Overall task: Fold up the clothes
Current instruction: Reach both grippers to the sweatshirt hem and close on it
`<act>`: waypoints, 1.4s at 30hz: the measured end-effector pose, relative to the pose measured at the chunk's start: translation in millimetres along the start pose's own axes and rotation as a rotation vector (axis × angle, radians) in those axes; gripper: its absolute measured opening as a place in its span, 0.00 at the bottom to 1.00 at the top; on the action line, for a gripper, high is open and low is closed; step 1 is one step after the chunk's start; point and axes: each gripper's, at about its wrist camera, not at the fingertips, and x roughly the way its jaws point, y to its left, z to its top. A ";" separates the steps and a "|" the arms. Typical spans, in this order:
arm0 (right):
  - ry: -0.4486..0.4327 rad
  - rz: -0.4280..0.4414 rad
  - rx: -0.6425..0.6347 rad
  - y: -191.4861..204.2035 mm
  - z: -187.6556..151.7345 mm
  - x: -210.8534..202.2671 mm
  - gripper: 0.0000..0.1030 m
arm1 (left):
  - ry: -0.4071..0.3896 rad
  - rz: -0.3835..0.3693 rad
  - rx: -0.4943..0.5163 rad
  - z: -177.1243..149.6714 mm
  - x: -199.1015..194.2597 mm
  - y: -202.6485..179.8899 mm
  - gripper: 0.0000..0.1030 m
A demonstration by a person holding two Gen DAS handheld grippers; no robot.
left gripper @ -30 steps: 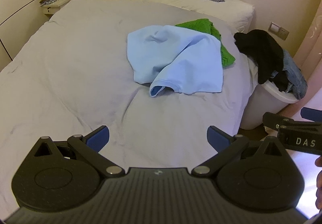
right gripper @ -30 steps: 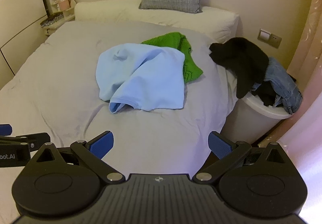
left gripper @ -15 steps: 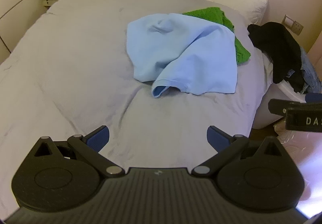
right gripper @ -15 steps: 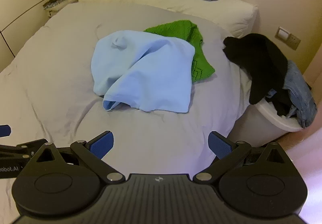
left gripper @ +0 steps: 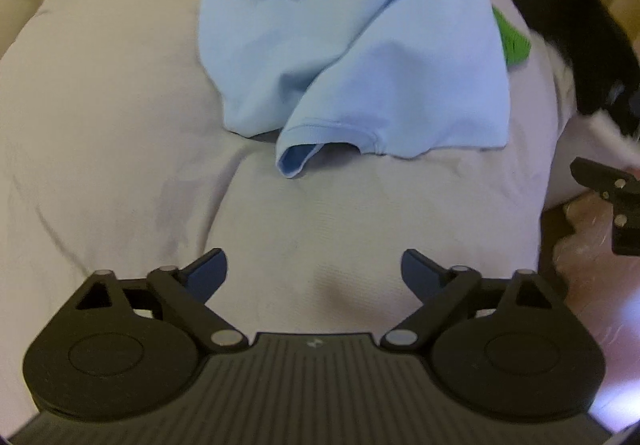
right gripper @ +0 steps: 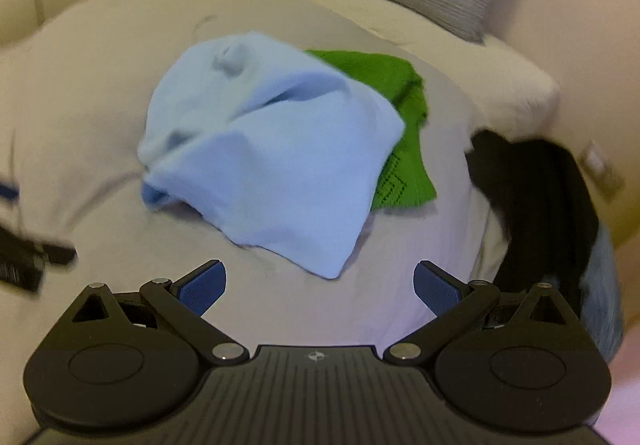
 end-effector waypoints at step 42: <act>-0.301 -0.310 -0.659 37.1 15.2 126.1 0.09 | -0.274 0.133 0.009 62.6 77.4 57.9 0.06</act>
